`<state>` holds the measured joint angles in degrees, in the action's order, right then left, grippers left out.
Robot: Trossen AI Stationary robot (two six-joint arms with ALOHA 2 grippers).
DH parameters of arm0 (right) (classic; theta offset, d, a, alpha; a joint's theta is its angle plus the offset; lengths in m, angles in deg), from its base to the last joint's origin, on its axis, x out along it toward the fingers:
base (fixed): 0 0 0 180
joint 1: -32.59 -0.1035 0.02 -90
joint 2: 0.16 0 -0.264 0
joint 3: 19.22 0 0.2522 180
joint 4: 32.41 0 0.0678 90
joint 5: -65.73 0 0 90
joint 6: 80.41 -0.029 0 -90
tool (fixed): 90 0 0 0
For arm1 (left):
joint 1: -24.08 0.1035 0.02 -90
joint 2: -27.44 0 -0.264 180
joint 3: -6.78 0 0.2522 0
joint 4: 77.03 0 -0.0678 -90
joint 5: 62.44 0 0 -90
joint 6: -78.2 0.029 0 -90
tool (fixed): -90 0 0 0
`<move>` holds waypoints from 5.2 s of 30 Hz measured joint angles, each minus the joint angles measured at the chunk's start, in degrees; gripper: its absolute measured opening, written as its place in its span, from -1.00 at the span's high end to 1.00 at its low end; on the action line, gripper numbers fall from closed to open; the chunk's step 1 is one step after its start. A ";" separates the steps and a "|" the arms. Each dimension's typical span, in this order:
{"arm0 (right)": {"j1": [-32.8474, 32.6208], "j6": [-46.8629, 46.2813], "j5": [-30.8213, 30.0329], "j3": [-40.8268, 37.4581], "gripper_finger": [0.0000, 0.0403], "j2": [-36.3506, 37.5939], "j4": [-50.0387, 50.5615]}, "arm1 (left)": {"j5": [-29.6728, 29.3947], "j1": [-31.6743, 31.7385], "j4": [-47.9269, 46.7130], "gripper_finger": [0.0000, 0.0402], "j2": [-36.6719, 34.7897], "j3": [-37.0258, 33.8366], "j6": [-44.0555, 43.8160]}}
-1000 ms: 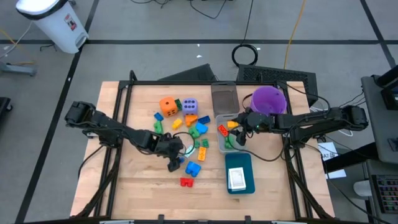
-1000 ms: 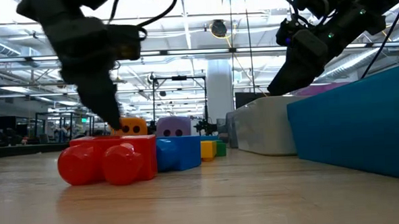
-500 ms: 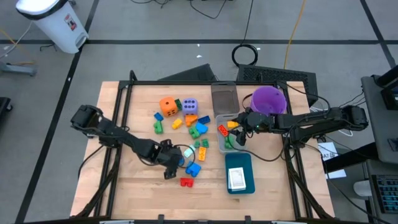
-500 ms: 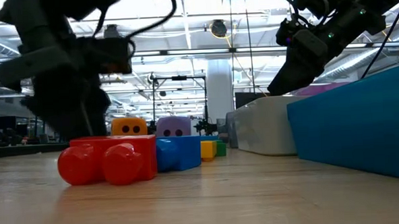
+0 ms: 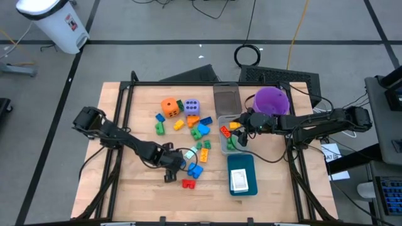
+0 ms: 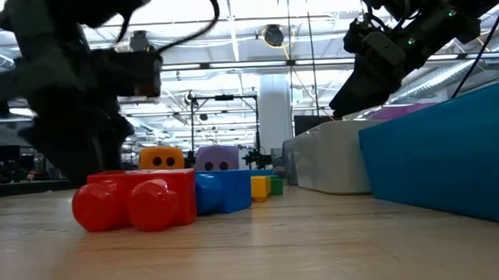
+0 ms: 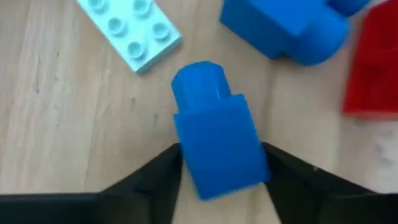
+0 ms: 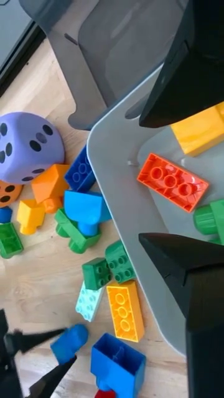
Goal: Pick & Place Toys
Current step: Put the blue game piece into the gray bin
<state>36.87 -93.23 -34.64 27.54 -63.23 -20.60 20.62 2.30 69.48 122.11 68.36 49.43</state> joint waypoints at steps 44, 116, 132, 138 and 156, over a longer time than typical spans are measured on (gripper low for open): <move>-2.08 9.09 0.17 0.01 -0.26 -2.84 -18.95 | -7.57 15.85 24.78 0.35 -7.56 7.23 26.80; -5.49 11.17 19.18 0.15 0.44 -26.29 -63.15 | -0.83 14.73 27.28 0.32 -7.52 7.28 27.05; -5.30 11.45 19.59 0.13 0.53 -25.46 -61.79 | -0.36 14.62 26.42 -0.26 -8.72 7.26 20.87; -4.29 10.71 19.46 0.13 0.54 -18.61 -51.21 | -0.21 14.80 23.18 -0.48 -14.82 7.41 22.44; -4.22 8.29 -0.84 0.13 0.55 3.54 -0.05 | -1.19 14.90 19.88 -0.57 -12.87 7.30 22.30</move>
<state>32.65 -84.94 -35.48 27.67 -59.68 -20.65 19.44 17.19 89.36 109.25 75.66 71.72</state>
